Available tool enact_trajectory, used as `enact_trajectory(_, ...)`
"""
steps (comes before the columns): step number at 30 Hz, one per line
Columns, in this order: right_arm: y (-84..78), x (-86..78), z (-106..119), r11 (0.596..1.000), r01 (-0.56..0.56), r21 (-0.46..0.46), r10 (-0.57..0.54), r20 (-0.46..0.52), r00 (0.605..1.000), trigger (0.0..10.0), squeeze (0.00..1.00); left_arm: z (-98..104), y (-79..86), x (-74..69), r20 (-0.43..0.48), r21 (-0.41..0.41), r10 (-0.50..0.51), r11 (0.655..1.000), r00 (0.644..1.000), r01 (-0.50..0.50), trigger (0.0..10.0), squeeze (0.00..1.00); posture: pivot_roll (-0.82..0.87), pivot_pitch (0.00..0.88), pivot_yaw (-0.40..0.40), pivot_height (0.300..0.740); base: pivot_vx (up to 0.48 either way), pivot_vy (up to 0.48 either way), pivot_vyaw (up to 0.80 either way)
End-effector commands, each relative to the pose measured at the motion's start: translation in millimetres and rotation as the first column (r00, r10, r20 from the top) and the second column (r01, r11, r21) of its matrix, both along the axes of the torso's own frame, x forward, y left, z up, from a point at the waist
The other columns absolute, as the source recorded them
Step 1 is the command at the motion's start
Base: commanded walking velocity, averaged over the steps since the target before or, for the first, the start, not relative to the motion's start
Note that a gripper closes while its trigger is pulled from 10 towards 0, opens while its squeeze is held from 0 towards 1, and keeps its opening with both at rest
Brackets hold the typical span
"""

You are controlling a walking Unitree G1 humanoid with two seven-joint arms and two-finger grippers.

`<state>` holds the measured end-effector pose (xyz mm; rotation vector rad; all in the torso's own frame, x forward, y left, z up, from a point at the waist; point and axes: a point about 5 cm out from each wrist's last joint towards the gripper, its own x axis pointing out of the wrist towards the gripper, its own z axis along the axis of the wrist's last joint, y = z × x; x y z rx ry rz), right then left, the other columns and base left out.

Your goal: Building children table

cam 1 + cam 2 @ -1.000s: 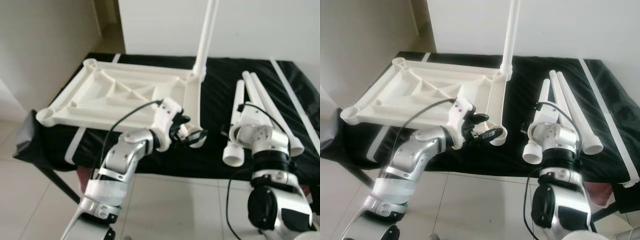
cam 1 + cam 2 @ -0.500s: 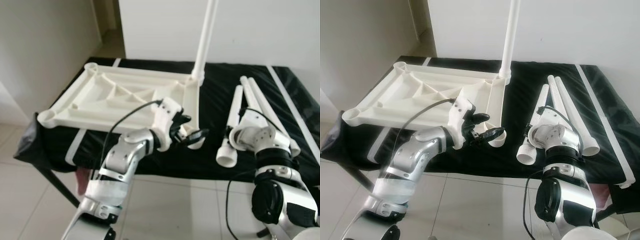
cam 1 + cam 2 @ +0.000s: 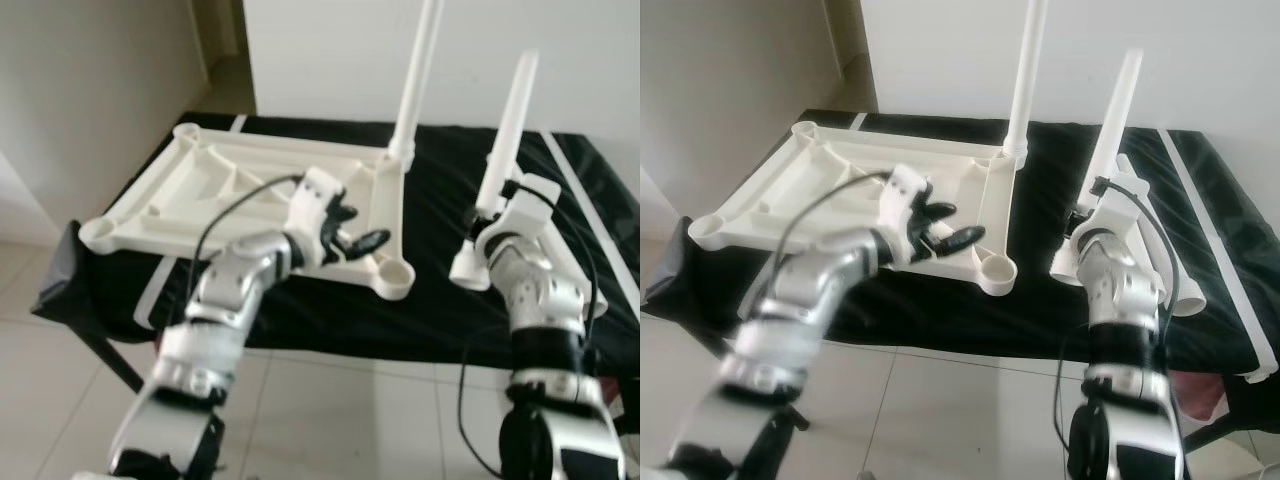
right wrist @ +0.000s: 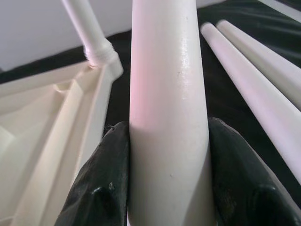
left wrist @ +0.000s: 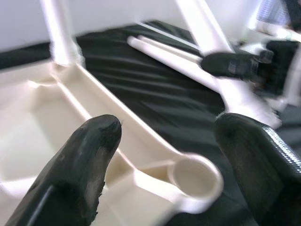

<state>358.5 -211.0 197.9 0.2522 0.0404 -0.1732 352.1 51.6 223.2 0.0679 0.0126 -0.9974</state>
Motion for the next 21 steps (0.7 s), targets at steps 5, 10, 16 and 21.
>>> enact_trajectory(5,28.9,-19.9,18,0.965,-0.248,-0.084,0.260,0.196,0.945,10.0,0.00,-5,8.0,19.3,-0.004,0.095,0.136,0.986,0.991,-0.135,10.0,0.00,-0.01,0.019,0.005,0.740,0.000,0.000,0.00)
enact_trajectory(10,52.6,-34.5,11,0.896,-0.406,-0.177,0.438,0.213,0.874,10.0,0.00,2,2.3,27.9,0.009,0.120,0.162,0.979,0.987,-0.162,10.0,0.00,-0.01,0.025,0.009,0.740,0.000,0.000,0.00)
enact_trajectory(16,73.3,-49.9,6,0.796,-0.561,-0.226,0.603,0.222,0.766,10.0,0.00,4,-8.3,35.8,0.048,0.172,0.197,0.964,0.979,-0.203,10.0,0.00,-0.02,0.030,0.013,0.740,0.000,0.000,0.00)
enact_trajectory(21,81.3,-58.1,3,0.750,-0.616,-0.239,0.660,0.216,0.719,10.0,0.00,8,-14.4,38.9,0.036,0.156,0.207,0.965,0.978,-0.210,10.0,0.00,-0.02,0.032,0.011,0.740,0.000,0.000,0.00)
